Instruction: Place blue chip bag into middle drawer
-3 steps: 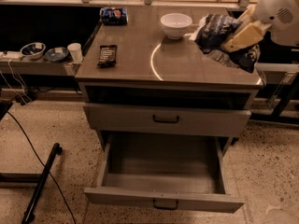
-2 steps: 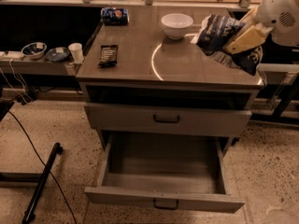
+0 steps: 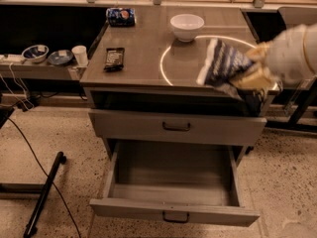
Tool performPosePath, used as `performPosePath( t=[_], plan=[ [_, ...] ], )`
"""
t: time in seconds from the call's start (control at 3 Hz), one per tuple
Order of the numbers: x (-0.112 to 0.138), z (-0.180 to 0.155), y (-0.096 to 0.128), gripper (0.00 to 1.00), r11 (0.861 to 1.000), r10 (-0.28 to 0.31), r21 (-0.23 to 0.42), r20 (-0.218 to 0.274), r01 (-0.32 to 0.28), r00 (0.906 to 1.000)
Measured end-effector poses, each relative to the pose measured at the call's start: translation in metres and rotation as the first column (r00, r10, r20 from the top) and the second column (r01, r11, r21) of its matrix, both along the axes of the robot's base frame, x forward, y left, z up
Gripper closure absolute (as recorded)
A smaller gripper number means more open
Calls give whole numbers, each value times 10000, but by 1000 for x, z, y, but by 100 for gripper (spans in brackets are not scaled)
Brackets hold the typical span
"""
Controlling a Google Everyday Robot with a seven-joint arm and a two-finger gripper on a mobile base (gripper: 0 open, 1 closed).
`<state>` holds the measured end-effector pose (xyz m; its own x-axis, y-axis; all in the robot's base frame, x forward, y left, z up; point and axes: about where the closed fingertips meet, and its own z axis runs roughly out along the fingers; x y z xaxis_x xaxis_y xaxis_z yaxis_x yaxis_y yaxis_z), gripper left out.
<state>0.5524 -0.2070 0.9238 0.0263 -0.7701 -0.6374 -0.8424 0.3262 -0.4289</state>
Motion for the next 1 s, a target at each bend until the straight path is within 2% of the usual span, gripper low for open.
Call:
performPosePath(
  t=[0.33,0.67,1.0],
  plan=[
    [-14,-27,-21,100,9987,-495,-74,16,495,9988],
    [-14,-27,-21,100,9987,-498,-71,11,498,9988],
    [-21,-64,-19,100,9977,-453,-497,-59,450,9990]
  ],
)
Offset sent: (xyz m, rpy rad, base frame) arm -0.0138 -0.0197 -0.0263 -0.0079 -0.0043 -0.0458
